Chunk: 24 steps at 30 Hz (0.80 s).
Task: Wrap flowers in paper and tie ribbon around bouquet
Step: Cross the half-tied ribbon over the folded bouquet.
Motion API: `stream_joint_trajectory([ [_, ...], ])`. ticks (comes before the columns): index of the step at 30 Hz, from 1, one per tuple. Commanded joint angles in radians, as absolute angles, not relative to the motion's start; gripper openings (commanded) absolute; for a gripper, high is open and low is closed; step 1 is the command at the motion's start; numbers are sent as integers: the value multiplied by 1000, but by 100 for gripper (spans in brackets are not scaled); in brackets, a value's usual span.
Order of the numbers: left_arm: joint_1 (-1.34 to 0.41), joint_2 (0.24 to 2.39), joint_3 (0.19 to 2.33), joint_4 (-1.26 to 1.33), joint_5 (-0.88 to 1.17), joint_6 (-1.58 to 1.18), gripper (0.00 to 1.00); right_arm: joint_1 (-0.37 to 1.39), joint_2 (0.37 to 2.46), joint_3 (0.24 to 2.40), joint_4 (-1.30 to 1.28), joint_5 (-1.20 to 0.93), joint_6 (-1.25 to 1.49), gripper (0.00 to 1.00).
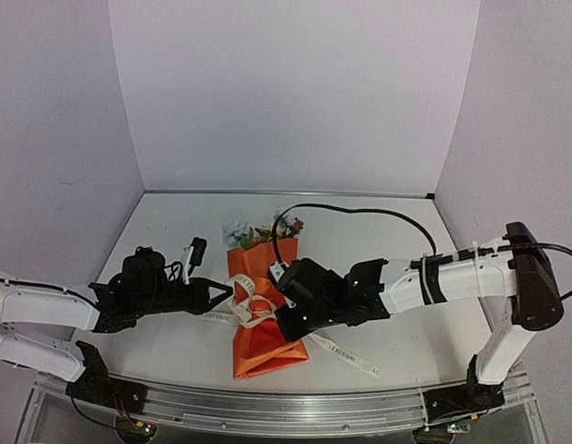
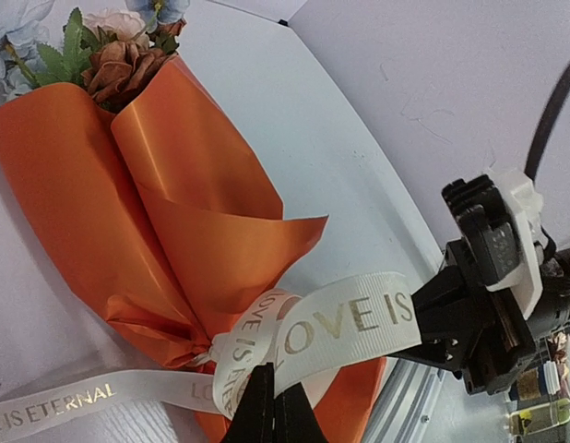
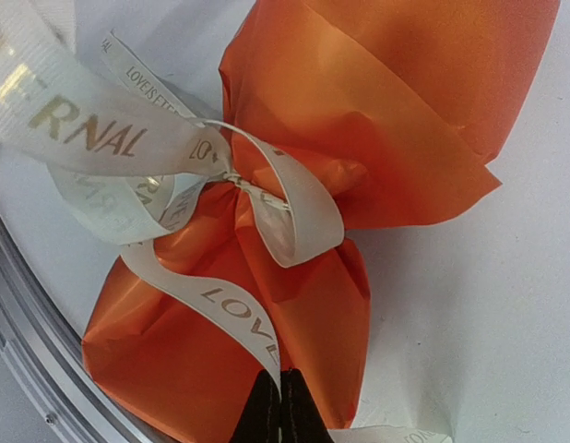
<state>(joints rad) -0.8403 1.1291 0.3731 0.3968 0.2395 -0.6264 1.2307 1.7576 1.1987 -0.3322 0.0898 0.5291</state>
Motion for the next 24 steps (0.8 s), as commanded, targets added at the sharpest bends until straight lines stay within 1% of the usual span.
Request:
stream_joint_trajectory([
  [1,-889,1027,373,357,221,-592,0,1212,1792,1257,-327,55,634,0],
  [6,-984,920,360,238,214,-598,1,1189,1809,1275,-335,9,692,0],
  [14,-1076,863,299,140,177,-725,3,1175,1854,1340,-353,-67,766,0],
  [18,-1086,874,302,88,186,-729,6,1175,1864,1357,-356,-102,787,0],
  [24,-1086,921,309,5,207,-730,9,1175,1879,1370,-404,-75,790,0],
])
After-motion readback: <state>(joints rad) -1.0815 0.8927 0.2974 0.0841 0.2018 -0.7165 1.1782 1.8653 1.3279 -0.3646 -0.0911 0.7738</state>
